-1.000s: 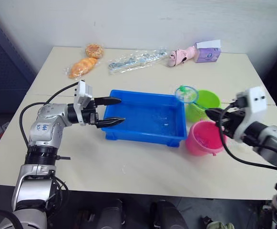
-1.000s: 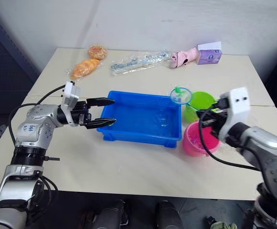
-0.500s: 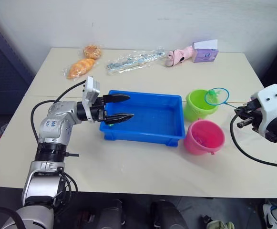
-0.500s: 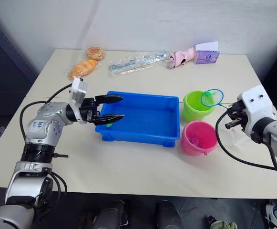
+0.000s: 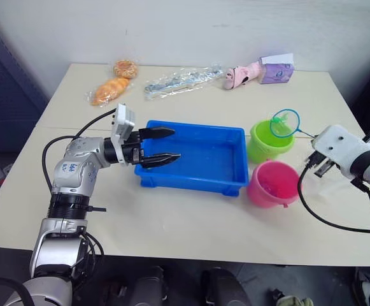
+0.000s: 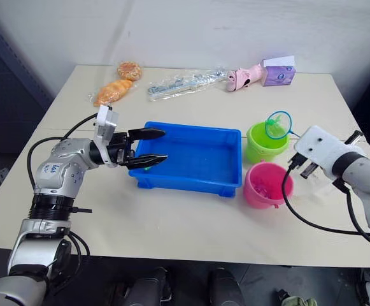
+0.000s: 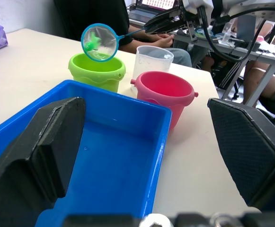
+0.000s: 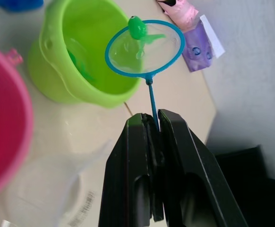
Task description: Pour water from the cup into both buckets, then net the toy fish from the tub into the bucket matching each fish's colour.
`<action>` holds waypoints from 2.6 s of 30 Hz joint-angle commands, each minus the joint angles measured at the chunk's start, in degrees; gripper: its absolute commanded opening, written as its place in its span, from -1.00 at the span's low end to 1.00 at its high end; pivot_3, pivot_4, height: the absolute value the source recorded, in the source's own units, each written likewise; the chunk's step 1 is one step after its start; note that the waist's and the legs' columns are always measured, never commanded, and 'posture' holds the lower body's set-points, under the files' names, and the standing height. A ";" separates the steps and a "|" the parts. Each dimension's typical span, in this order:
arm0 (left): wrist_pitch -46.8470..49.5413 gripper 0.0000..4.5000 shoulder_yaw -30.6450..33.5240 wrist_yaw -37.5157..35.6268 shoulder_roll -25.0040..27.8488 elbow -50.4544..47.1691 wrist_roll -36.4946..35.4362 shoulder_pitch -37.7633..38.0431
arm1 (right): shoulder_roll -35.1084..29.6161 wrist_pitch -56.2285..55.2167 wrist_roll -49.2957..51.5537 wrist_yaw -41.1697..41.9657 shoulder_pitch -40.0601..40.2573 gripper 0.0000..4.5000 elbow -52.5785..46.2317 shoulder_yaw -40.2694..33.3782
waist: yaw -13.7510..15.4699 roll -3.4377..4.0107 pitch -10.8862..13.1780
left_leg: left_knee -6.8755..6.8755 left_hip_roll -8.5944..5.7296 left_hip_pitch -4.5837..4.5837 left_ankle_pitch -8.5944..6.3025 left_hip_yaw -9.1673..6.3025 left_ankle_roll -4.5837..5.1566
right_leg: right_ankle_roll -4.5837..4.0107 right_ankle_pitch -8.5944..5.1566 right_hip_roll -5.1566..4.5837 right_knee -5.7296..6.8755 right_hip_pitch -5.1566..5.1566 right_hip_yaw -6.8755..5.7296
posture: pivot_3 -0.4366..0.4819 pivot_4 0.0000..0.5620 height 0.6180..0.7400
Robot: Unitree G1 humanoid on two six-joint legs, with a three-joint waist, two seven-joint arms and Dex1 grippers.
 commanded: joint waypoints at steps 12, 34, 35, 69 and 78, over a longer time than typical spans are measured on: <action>-2.19 0.98 2.30 -1.70 1.83 -1.33 -1.60 0.43 | 5.50 -10.94 -6.24 0.19 -4.67 -1.00 1.94 -5.29 | 0.30 0.01 0.00 | 0.17 0.04 0.04 0.03 0.02 -0.05 | 0.00 0.00 0.06 0.01 0.01 0.02 | -0.05 -0.47 1.00; -13.09 0.98 8.07 -9.11 19.70 8.76 2.72 10.34 | 29.68 26.62 8.65 12.17 -37.77 -1.00 7.12 32.64 | -0.84 0.01 0.00 | 0.48 -0.05 -0.08 -0.17 -0.06 0.21 | -0.02 0.00 -0.23 0.23 -0.14 -0.02 | -0.05 -0.47 1.00; -13.12 0.98 8.01 -9.06 19.83 8.54 2.82 10.30 | 31.39 26.40 7.89 11.88 -38.76 -1.00 8.83 33.37 | -0.88 0.01 0.00 | 0.47 -0.05 -0.08 -0.17 -0.06 0.20 | -0.02 0.00 -0.23 0.23 -0.14 -0.02 | -0.05 -0.47 1.00; -12.93 0.98 4.48 -8.37 16.88 4.24 2.80 7.29 | 38.18 48.57 26.71 18.48 -34.15 -1.00 -3.74 12.74 | -0.74 0.00 0.00 | 0.48 -0.08 -0.16 -0.22 -0.08 0.27 | -0.02 0.01 -0.26 0.47 -0.18 -0.09 | -0.05 -0.47 1.00; -6.84 0.98 4.22 -5.72 12.41 -0.15 -0.65 3.65 | 30.44 50.62 32.52 16.49 -28.15 -1.00 -12.31 1.77 | -0.69 -0.01 0.00 | 0.49 -0.08 -0.17 -0.23 -0.08 0.28 | -0.02 0.01 -0.26 0.22 -0.15 -0.08 | -0.05 -0.47 1.00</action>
